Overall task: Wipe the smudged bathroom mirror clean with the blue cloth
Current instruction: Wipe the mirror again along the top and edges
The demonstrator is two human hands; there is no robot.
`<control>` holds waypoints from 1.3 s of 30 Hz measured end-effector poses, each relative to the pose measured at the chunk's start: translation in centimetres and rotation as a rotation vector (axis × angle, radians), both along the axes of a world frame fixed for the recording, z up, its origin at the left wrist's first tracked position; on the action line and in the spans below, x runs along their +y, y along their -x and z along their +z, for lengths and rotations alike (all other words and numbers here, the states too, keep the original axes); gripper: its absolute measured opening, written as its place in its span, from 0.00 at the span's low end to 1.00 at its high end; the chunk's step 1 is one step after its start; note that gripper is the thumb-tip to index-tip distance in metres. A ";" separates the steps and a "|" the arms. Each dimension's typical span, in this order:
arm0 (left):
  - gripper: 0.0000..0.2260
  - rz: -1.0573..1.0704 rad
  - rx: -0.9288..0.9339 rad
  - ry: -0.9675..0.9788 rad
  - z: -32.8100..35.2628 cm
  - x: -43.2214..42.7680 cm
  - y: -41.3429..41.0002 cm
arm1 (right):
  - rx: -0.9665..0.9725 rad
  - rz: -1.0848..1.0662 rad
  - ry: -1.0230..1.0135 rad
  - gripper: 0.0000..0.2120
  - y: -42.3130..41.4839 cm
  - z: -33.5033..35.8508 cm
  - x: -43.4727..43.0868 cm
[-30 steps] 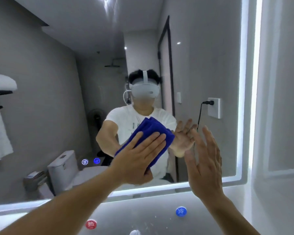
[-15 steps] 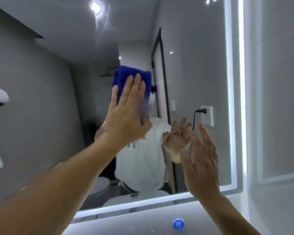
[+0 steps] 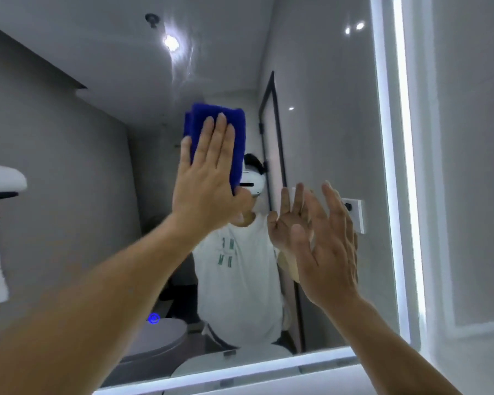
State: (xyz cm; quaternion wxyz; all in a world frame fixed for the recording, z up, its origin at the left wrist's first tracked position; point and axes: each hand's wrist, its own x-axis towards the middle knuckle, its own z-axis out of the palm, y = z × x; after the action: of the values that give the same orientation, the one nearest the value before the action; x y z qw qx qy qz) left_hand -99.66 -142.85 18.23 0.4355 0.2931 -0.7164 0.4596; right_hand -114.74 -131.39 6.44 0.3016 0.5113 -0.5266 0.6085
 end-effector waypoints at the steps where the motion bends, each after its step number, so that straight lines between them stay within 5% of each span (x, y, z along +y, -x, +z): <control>1: 0.42 -0.011 -0.023 -0.002 -2.7 0.1 0.3 | 0.003 -0.006 0.004 0.25 0.0 0.7 -0.1; 4: 0.42 -0.038 -0.374 0.072 -7.9 -0.6 -1.2 | 0.055 -0.031 0.051 0.25 0.5 2.2 -0.4; 7: 0.41 -0.051 -0.831 0.190 -3.0 -1.6 -3.1 | 0.125 -0.055 0.086 0.24 0.7 3.1 -0.9; 9: 0.41 0.023 -0.936 0.252 3.1 -2.0 -4.2 | 0.140 -0.054 0.110 0.24 0.9 4.1 -1.1; 13: 0.43 0.118 -0.398 0.124 14.0 -1.6 -5.3 | 0.137 -0.038 0.168 0.23 0.9 6.4 -1.4; 17: 0.43 0.051 -0.068 -0.043 13.4 -0.5 -2.6 | 0.169 -0.008 0.189 0.24 -0.1 8.8 -2.0; 21: 0.41 0.046 -0.409 0.185 6.2 -1.3 -3.1 | 0.155 -0.003 0.218 0.24 -0.1 12.3 -2.1; 25: 0.40 0.087 -0.781 0.327 12.7 -2.0 -5.1 | 0.123 -0.006 0.182 0.24 -0.5 16.4 -2.1; 30: 0.41 0.086 -0.206 0.031 23.8 -1.4 -4.4 | 0.091 -0.004 0.163 0.28 -0.8 20.6 -1.6; 33: 0.42 0.039 -0.012 -0.081 25.6 -0.4 -2.5 | 0.096 -0.023 0.176 0.29 -1.0 22.9 -1.5; 36: 0.42 -0.018 0.002 -0.064 21.3 -0.4 -1.0 | 0.080 -0.002 0.191 0.25 -1.1 23.9 -1.7; 39: 0.41 -0.010 -0.233 0.141 14.4 -1.5 -1.5 | 0.099 -0.012 0.217 0.25 -1.3 24.2 -2.0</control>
State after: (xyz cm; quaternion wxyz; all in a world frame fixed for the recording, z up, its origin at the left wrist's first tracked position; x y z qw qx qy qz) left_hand -98.13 -144.38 32.65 0.3713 0.2029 -0.7296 0.5374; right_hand -113.43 -133.36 30.66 0.3847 0.5019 -0.4452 0.6340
